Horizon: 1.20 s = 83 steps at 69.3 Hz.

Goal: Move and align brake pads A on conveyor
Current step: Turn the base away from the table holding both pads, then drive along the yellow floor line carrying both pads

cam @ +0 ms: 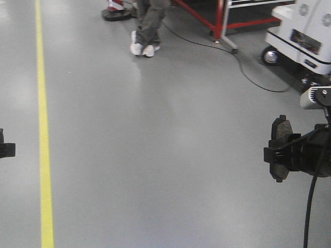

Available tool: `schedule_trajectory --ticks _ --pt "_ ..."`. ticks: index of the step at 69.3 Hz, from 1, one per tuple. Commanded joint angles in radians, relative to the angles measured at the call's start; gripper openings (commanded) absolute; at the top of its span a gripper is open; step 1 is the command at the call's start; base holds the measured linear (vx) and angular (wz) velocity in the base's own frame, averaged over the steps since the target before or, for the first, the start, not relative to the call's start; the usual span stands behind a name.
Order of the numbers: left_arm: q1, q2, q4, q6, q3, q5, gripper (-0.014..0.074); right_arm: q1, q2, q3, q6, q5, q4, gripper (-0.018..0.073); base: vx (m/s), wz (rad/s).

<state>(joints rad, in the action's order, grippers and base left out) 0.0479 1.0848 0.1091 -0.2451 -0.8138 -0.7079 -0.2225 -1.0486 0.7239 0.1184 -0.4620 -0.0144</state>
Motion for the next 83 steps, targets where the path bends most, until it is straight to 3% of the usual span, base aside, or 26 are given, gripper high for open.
schedule_trajectory --ticks 1,47,83 --pt "0.003 -0.022 0.005 0.000 -0.027 0.063 0.0108 0.003 0.021 0.029 -0.005 0.072 0.003 0.0060 0.12 0.49" --pt "0.003 -0.022 0.005 0.000 -0.027 0.063 0.0108 0.003 0.021 0.029 -0.005 0.072 0.003 0.0060 0.15 0.48" --pt "0.003 -0.022 0.005 0.000 -0.027 0.063 0.0108 0.003 0.021 0.029 -0.005 0.072 0.003 0.0060 0.19 0.13"
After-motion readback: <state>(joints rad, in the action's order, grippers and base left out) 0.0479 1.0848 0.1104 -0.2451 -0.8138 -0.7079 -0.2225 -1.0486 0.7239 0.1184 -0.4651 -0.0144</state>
